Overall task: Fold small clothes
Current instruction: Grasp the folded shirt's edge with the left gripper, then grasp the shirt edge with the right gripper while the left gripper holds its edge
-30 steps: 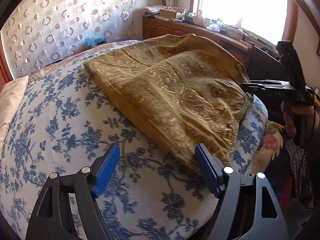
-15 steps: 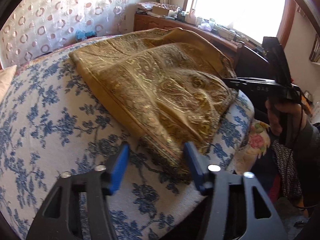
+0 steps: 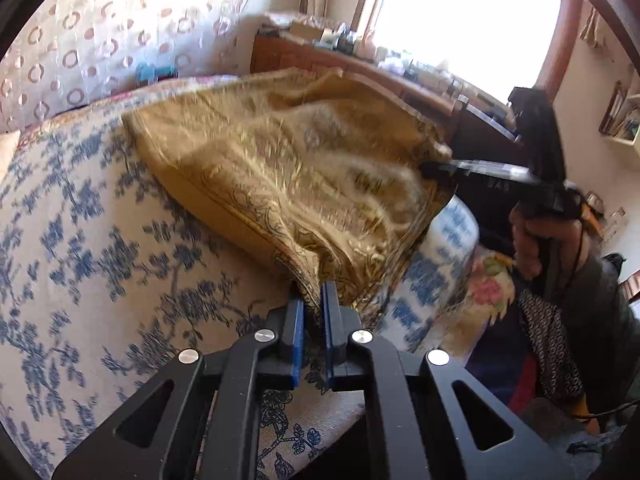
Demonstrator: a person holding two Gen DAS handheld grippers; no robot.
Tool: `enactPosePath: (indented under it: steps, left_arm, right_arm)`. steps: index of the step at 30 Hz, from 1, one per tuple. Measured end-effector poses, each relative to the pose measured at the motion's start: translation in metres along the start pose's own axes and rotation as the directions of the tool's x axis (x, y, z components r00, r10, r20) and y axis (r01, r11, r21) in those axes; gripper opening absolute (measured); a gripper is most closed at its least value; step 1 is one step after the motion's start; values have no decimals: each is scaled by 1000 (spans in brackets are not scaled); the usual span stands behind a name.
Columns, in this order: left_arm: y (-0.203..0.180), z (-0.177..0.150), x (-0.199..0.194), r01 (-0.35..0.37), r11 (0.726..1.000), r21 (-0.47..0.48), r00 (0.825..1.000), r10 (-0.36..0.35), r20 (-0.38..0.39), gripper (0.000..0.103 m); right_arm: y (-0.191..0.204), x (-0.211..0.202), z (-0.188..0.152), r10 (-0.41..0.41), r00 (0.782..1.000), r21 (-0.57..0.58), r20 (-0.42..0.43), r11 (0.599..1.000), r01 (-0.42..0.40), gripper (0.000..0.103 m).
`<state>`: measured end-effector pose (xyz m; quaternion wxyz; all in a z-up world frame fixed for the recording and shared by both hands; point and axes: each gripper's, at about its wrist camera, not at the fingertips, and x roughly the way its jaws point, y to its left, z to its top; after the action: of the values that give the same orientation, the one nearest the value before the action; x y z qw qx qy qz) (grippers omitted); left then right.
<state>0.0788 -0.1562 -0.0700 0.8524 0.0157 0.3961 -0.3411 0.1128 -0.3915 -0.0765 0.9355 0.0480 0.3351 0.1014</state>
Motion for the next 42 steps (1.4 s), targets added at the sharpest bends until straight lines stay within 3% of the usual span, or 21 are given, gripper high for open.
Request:
enactPosePath:
  steps: [7,15,26,31,37,42]
  left_arm:
    - [11,19,-62,25,1000,-17,990,-22,137,8]
    - [21,26,-108,31,999,-35,974,-22,227,8]
    - [26,4,-83,16,999,-34,991,-11,135,8]
    - [27,6,-83,16,999,-31,989,-11,145,8]
    - [28,2,-76,7,999,-31,991,-3,131,8]
    - [31,-1,-71,3,999,-42,993,2,118,8]
  right_arm:
    - [13,-35,-1,66,994,-5,89,998,-66,6]
    - [46,-85,-2,147,974,-86,173,987,-134,6]
    - [40,-66,-25,133,988,-103,81,987,-124,6]
    - [42,-76,-18,137,987,-99,81,987,-128,6]
    - [52,-43,-24,83,996,-100,21,992,-80,6]
    - [60,-27,-31,-38,999,-110,-10,993,37,40]
